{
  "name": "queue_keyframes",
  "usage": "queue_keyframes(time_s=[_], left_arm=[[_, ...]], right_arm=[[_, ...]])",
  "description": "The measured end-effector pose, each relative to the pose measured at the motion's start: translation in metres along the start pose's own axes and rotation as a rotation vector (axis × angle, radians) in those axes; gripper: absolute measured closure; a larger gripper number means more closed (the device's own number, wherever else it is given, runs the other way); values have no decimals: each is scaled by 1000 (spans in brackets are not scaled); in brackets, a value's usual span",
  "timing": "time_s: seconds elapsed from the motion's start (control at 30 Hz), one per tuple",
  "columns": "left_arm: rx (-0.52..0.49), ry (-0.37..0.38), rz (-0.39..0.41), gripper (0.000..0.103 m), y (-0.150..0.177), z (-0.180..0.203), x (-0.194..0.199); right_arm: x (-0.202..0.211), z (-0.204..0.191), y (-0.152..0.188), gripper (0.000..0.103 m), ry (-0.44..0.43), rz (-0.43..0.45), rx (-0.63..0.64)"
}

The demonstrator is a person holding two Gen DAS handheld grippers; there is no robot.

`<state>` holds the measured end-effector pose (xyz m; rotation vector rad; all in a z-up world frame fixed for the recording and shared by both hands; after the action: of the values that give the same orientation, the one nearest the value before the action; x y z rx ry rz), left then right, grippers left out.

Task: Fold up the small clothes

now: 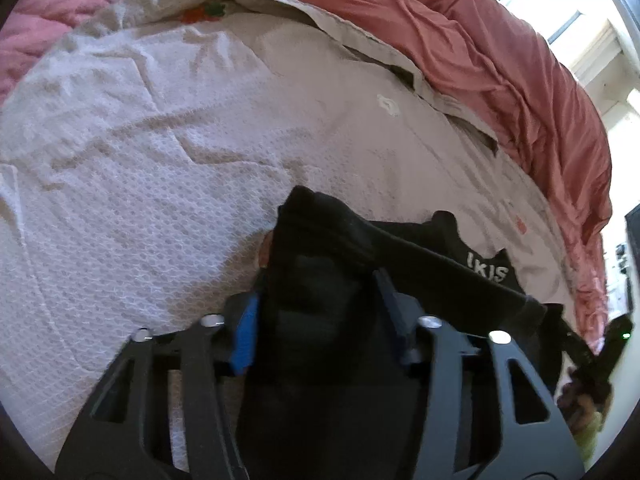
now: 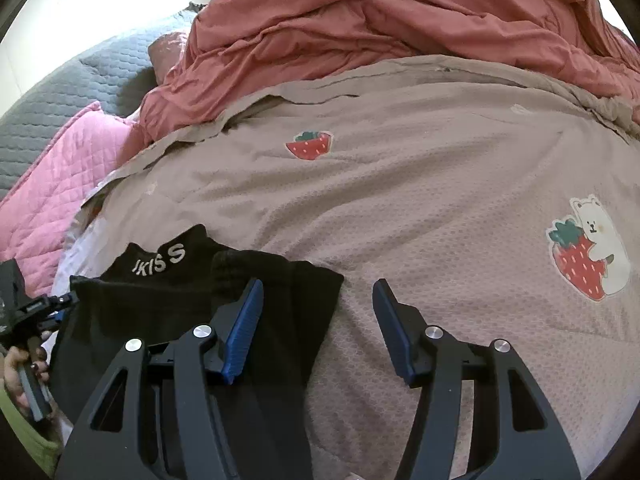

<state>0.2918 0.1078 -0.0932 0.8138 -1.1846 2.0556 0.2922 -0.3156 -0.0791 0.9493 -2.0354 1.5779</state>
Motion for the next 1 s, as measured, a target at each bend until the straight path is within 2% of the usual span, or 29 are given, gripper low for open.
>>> queue_keyframes(time_s=[0.17, 0.3, 0.37, 0.57, 0.63, 0.7, 0.83, 0.87, 0.9, 0.93, 1.0], left_arm=[[-14, -13, 36, 83, -1, 1, 8], [-38, -22, 62, 90, -1, 4, 13], [-53, -27, 75, 91, 1, 5, 16], [-41, -20, 103, 92, 0, 4, 26], [-42, -20, 101, 92, 0, 4, 25], [-45, -19, 93, 90, 0, 4, 24], [-38, -26, 83, 88, 1, 2, 21], [-42, -33, 84, 89, 1, 1, 21], [-49, -36, 87, 93, 2, 2, 21], [-61, -37, 94, 94, 2, 4, 23], [-87, -36, 120, 96, 1, 7, 30]], right_arm=[[13, -6, -8, 47, -24, 72, -37], [10, -5, -7, 47, -32, 62, -64], [9, -9, -4, 47, -43, 54, -53], [32, -5, -11, 47, -61, 136, -84], [26, -8, -10, 45, -47, 99, -44], [10, -9, -4, 42, 31, 23, 28], [-16, -6, 5, 42, 55, -47, 52], [-18, -7, 7, 48, 50, -51, 58], [-21, -8, 9, 74, 41, -59, 66], [-22, -9, 10, 86, 30, -62, 68], [-15, -12, 7, 92, 23, -35, 72]])
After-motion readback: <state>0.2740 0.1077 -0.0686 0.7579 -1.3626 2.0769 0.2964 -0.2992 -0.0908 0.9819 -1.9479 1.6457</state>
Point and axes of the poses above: each gripper's, at about its wrist camera, not at the fingertips, and x roughly against the way its jaws point, z to its right, y to its underside, the point moved 6 cm from there along -x, roughly the way its jaws point, and after that the axes turned 4 degrees about z, right-handed, at the moved point
